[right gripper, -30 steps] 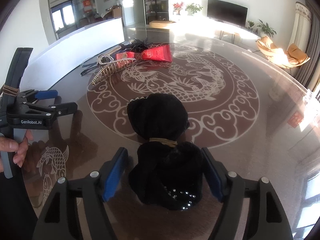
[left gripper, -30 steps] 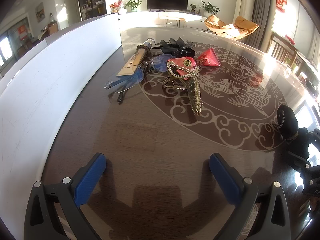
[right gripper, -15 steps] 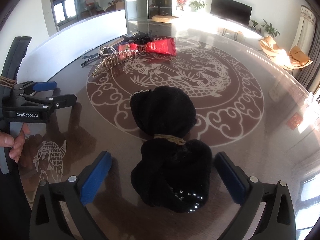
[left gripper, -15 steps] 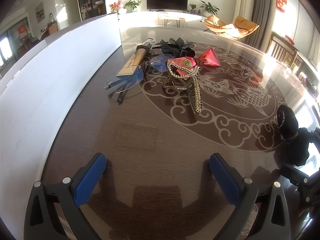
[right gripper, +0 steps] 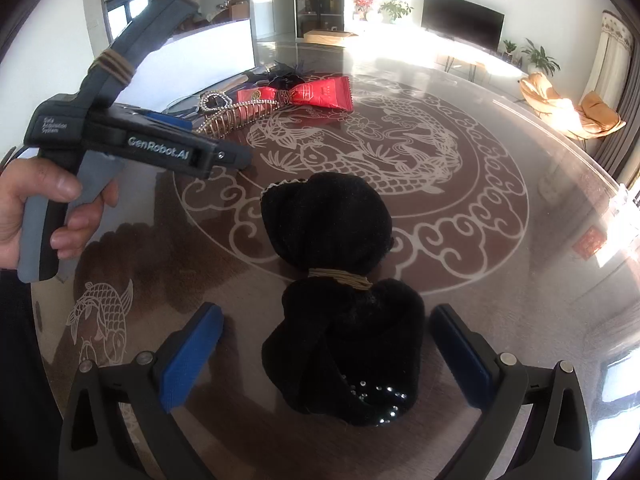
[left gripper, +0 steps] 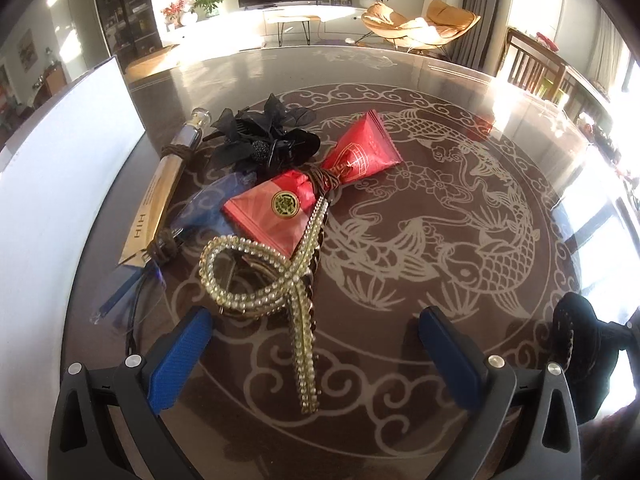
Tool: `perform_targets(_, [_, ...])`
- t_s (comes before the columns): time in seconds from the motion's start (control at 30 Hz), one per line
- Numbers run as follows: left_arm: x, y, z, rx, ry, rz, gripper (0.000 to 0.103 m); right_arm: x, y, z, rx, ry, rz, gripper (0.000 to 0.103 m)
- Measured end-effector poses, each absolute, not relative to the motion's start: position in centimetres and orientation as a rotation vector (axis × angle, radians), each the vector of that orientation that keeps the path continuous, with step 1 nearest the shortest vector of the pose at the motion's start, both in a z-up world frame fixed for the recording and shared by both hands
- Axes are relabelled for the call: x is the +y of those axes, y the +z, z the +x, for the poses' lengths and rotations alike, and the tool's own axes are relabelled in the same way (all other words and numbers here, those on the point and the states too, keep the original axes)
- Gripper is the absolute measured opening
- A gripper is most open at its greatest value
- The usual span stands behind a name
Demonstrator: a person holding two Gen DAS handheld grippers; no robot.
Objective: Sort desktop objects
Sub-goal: 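Lift the black velvet item with the right tool while the left tool grasps the gold rhinestone claw clip, then carry the black velvet item and gold claw clip over the cardboard bin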
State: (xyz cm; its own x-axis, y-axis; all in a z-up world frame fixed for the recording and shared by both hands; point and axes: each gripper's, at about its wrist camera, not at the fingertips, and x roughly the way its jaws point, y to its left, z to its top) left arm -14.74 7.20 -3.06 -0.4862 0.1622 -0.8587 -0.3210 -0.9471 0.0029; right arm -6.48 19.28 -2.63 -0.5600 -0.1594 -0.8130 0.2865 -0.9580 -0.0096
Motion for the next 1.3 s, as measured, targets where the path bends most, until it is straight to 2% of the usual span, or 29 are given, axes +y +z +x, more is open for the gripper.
perform_targets(0.03, [7.4, -3.0, -15.1, 0.244, 2.480, -1.405, 0.102, 19.3, -2.6, -6.5, 0.204, -2.563, 1.315, 0.103])
perform_targets(0.07, [7.4, -2.8, -15.2, 0.237, 2.487, -1.387, 0.096, 19.3, -2.6, -6.5, 0.203, -2.562, 1.315, 0.103])
perform_targets(0.13, [6.9, -2.3, -15.1, 0.219, 2.524, -1.342, 0.056, 19.2, -2.7, -6.5, 0.203, -2.563, 1.315, 0.103])
perform_targets(0.17, [6.6, -2.2, -15.1, 0.200, 2.523, -1.346, 0.055, 19.2, -2.7, -6.5, 0.203, -2.563, 1.315, 0.103])
perform_targets(0.57, [1.6, -1.3, -4.4, 0.078, 2.532, -1.406, 0.055, 19.2, -2.7, -6.5, 0.201, -2.562, 1.315, 0.103])
perform_targets(0.67, [0.3, -1.3, -3.0, 0.006, 2.524, -1.421, 0.055, 19.6, -2.4, -6.6, 0.146, -2.537, 1.293, 0.101])
perform_targets(0.7, [-0.2, -1.1, -2.6, -0.005, 2.532, -1.417, 0.055, 19.8, -2.2, -6.6, 0.137, -2.535, 1.295, 0.097])
perform_targets(0.73, [-0.1, -0.8, -2.4, -0.013, 2.540, -1.415, 0.055, 19.9, -2.0, -6.7, 0.159, -2.552, 1.300, 0.072])
perform_targets(0.77, [-0.5, -0.5, -2.0, -0.035, 2.542, -1.411, 0.055, 19.8, -1.7, -6.7, 0.191, -2.560, 1.309, 0.034])
perform_targets(1.1, [-4.4, 5.0, 1.1, -0.263, 2.592, -1.268, 0.055, 15.7, 2.0, -5.3, 0.287, -2.472, 1.261, 0.034])
perform_targets(1.3, [-11.9, 10.9, 1.2, -0.350, 2.715, -1.183, 0.055, 7.9, 7.5, -7.7, 0.324, -2.392, 1.044, 0.034])
